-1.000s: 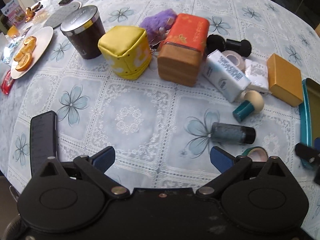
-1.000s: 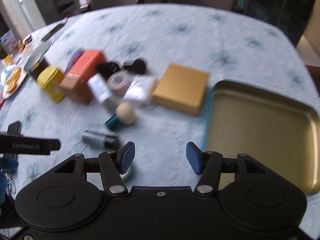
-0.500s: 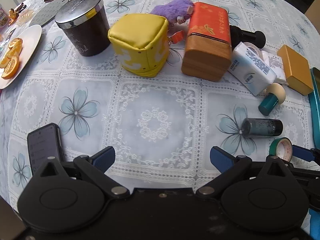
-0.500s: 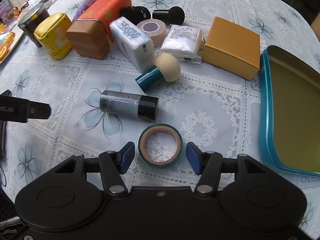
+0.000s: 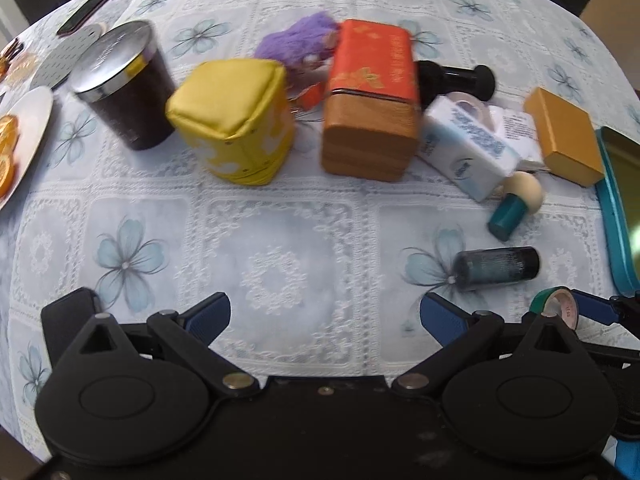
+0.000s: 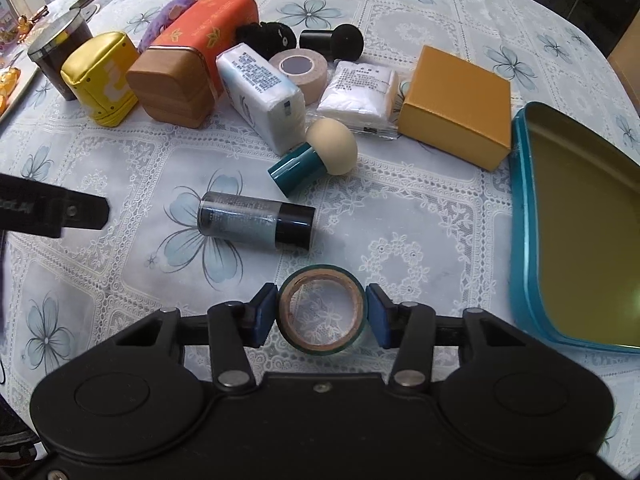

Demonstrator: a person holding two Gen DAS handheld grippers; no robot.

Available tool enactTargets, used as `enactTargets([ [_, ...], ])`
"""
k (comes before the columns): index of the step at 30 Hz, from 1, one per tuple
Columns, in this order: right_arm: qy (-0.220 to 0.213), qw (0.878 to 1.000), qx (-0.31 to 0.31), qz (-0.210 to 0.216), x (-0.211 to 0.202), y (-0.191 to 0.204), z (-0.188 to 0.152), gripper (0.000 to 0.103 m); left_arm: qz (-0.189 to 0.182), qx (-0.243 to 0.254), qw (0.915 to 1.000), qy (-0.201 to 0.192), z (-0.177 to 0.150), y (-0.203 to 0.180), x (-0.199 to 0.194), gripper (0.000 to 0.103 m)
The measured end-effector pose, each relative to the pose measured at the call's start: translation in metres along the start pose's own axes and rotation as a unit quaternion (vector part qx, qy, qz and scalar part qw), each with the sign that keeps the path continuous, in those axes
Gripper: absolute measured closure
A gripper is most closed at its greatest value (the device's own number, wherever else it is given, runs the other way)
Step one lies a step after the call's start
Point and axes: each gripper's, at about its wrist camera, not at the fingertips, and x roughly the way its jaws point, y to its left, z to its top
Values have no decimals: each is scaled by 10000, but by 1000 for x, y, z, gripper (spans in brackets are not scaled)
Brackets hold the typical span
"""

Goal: Organize soft objects
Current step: 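Grasp the green tape roll with the right tool while the left tool approaches the grey bottle, then grasp the grey-and-black bottle with the left tool while the right tool holds the tape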

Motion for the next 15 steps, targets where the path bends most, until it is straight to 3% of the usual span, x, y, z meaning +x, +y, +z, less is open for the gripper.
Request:
enactTargets([
  [10, -148, 9993, 311, 110, -29, -37, -9, 55, -430, 543, 9976, -61, 8, -76, 8, 1],
  [15, -148, 9987, 476, 128, -37, -59, -17, 55, -376, 1461, 9885, -76, 5, -104, 19, 1],
])
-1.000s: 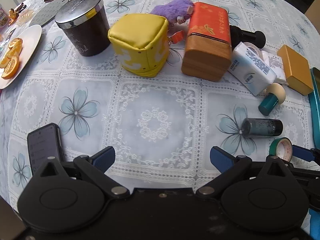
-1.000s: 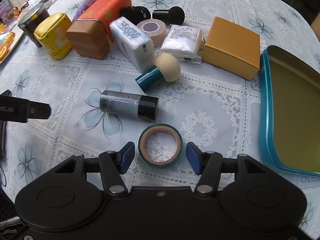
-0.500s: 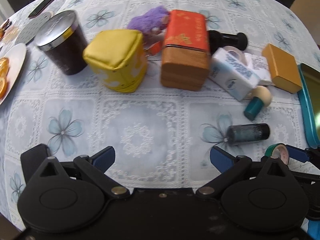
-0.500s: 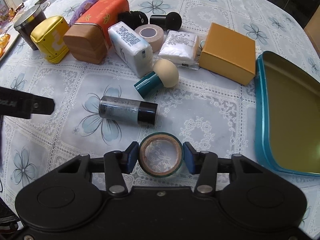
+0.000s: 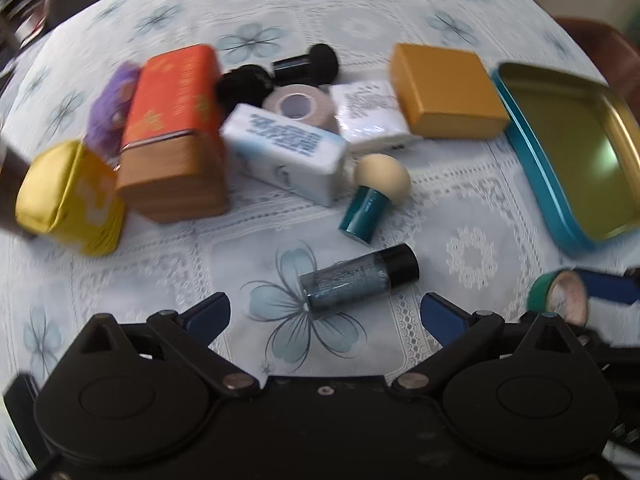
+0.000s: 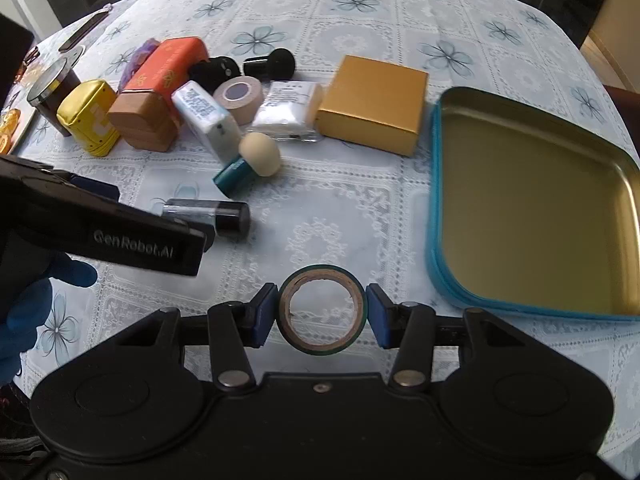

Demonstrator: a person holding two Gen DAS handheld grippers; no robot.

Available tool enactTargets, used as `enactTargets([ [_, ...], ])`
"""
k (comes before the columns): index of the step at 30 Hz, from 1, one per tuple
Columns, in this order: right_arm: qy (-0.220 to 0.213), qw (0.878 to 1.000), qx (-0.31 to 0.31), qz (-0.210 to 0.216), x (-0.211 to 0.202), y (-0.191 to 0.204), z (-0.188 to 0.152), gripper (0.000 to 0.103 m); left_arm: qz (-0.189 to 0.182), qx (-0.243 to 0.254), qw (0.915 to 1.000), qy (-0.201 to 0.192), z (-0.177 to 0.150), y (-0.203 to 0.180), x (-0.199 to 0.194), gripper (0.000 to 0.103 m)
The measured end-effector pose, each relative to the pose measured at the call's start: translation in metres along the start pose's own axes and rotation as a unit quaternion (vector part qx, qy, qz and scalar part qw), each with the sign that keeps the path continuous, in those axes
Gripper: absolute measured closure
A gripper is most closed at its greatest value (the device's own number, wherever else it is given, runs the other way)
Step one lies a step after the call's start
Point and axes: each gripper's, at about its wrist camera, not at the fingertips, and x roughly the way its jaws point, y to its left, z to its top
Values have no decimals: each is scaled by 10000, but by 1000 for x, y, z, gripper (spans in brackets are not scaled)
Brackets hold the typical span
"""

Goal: Organize soft objects
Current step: 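Grasp the grey-and-black bottle with the left tool while the right tool holds the tape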

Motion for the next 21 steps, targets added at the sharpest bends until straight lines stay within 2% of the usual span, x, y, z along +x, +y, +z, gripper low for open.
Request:
enactTargets([
  [3, 11, 9999, 107, 22, -2, -10, -2, 55, 142, 637, 9978, -80, 1, -10, 8, 1],
  [5, -1, 9999, 166, 6, -4, -15, -3, 55, 219, 903, 9956, -146, 3, -13, 12, 9],
  [7, -25, 9998, 194, 13, -6, -18, -4, 55, 125, 1014, 9947, -122, 7, -14, 18, 17],
  [8, -36, 9998, 212, 13, -8, -21, -6, 55, 37, 982, 9951, -77, 9, -11, 22, 26],
  [11, -66, 9996, 259, 12, -13, -25, -9, 55, -292, 616, 9976, 75, 15, -2, 32, 37],
  [12, -70, 9996, 278, 8, -14, -26, -9, 55, -309, 537, 9981, 38, 15, 0, 31, 39],
  [14, -85, 9994, 334, 8, -16, -30, -10, 55, -285, 474, 9985, -31, 13, 4, 28, 54],
  [18, -31, 9989, 467, 99, -16, -37, -9, 55, -433, 141, 9990, -10, 8, 10, 24, 63],
  [21, -11, 9987, 494, 142, -16, -41, -7, 55, -715, -298, 9969, 109, 1, 17, 19, 69],
])
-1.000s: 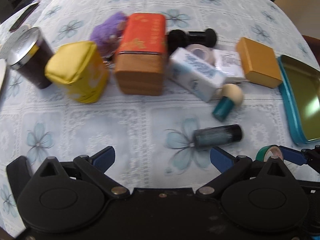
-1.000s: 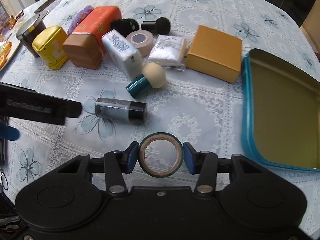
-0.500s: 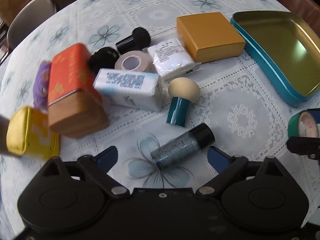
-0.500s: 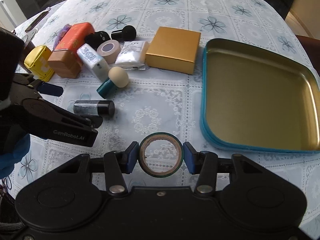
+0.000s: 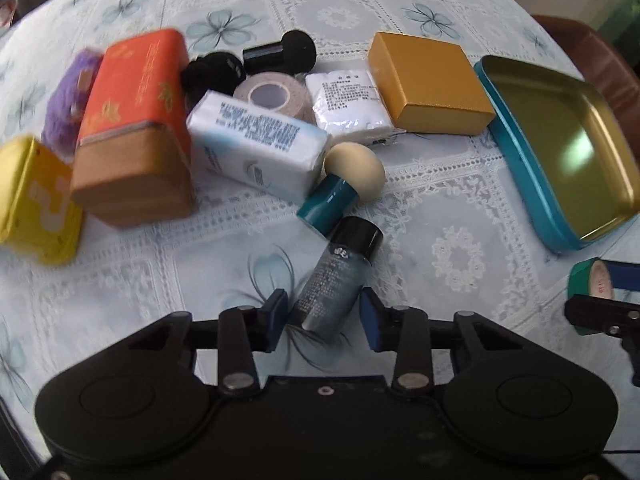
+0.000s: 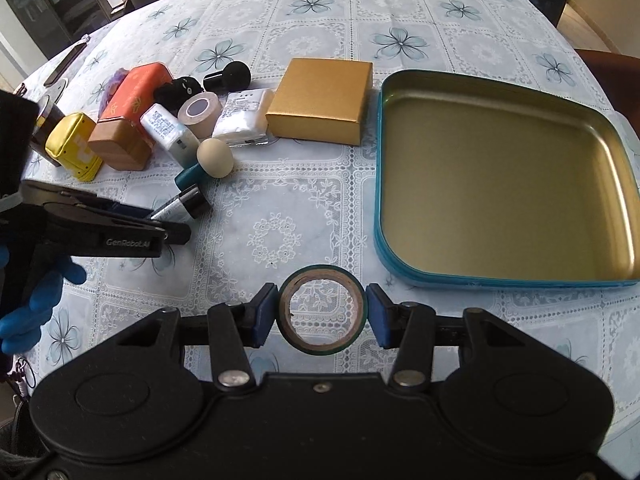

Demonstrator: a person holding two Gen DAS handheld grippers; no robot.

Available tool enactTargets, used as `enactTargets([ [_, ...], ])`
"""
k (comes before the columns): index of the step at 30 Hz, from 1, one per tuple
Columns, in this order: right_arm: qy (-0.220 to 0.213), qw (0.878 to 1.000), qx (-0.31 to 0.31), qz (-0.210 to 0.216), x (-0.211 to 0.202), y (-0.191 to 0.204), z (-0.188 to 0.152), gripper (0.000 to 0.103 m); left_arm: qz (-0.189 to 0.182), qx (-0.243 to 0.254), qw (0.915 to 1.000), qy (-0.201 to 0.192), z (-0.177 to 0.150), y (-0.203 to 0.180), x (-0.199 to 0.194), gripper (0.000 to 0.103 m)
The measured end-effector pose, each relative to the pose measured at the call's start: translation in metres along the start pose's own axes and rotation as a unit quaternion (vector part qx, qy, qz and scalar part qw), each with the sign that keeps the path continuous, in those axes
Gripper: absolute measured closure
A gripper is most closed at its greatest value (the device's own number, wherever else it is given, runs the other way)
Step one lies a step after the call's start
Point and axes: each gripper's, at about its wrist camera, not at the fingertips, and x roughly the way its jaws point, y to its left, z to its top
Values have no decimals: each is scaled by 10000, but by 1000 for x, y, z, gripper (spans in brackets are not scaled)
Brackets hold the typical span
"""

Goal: Organize soft objects
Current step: 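Grasp the grey-and-black bottle with the left tool while the right tool holds the tape, then place the bottle in the gold tray with the left tool while the right tool places the tape there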

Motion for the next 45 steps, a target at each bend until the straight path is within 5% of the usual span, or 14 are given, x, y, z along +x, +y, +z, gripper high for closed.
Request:
enactTargets([
  [12, -115, 9997, 22, 203, -10, -29, 16, 55, 174, -639, 9974, -291, -9, -28, -31, 76],
  [17, -123, 9996, 64, 232, -13, -49, 24, 55, 449, -538, 9973, 239, -9, -41, -3, 75],
  [20, -120, 9997, 19, 206, -13, -57, 25, 55, 645, -405, 9970, 107, -11, -49, 2, 64],
  [22, -111, 9997, 11, 213, -12, -61, 25, 55, 687, -440, 9967, 39, -9, -53, 4, 66],
  [24, -110, 9996, 14, 247, -14, -66, 25, 55, 706, -505, 9962, 28, -5, -56, 5, 78],
  [34, -577, 9977, 298, 173, -43, -116, 36, 55, 242, -752, 9956, -501, 35, -113, -45, 80],
  [45, -938, 9893, 1104, -189, -63, -192, 39, 55, -325, -82, 9977, -584, 71, -229, -39, 79],
])
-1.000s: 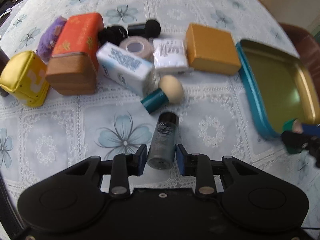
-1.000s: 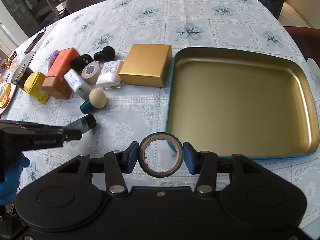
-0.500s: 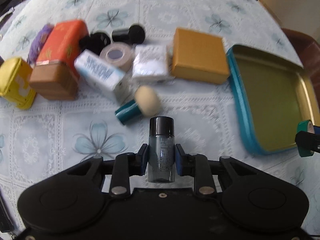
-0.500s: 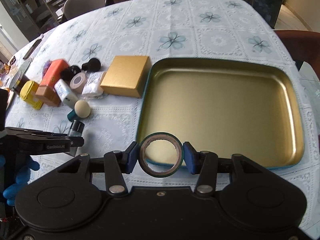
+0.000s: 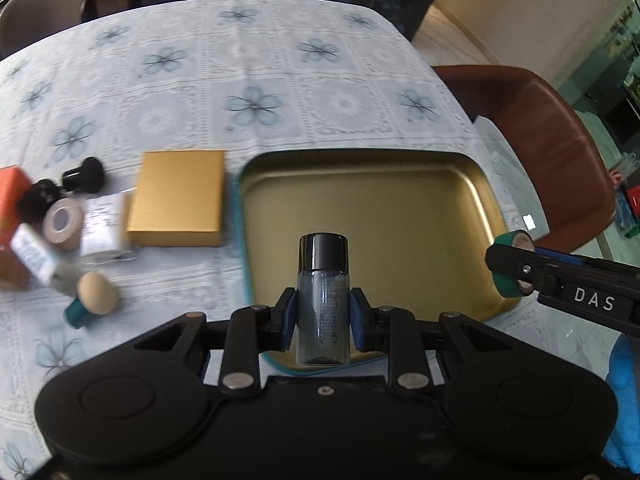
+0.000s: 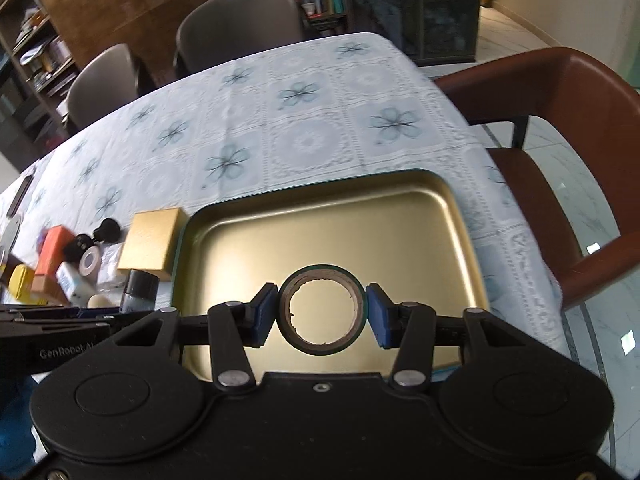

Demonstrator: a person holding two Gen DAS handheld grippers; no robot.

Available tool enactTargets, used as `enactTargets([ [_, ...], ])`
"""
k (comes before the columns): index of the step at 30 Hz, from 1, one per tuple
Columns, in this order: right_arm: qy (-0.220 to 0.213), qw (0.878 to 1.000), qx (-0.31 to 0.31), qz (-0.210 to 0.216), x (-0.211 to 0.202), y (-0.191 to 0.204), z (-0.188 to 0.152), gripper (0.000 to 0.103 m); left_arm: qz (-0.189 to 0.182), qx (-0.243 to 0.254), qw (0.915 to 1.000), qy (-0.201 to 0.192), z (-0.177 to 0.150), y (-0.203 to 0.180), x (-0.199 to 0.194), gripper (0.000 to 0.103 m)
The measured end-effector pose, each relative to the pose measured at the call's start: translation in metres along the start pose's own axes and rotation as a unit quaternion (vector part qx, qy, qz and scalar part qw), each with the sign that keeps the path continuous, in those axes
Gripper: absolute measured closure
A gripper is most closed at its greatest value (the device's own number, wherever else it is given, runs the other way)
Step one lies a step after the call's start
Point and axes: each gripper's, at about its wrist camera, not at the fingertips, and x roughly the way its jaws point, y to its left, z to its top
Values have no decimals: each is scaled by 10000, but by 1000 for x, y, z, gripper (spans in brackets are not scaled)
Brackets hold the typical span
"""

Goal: Organize soft objects
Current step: 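Place the bottle in the gold tray with the left tool while the right tool places the tape there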

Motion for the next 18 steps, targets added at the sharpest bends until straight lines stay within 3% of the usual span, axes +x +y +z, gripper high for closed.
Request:
enactTargets([
  [10, 73, 9991, 377, -173, -3, -42, -11, 55, 150, 47, 9996, 236, -2, -33, 33, 79],
  [12, 87, 9991, 376, -184, -2, -44, -12, 55, 247, -42, 9994, 244, 0, -31, 37, 73],
  [14, 88, 9991, 357, -190, -2, -45, -12, 55, 335, -111, 9991, 239, 0, -28, 37, 55],
  [18, 60, 9995, 269, -169, -1, -43, -11, 55, 520, -242, 9980, 276, -3, -17, 34, 49],
])
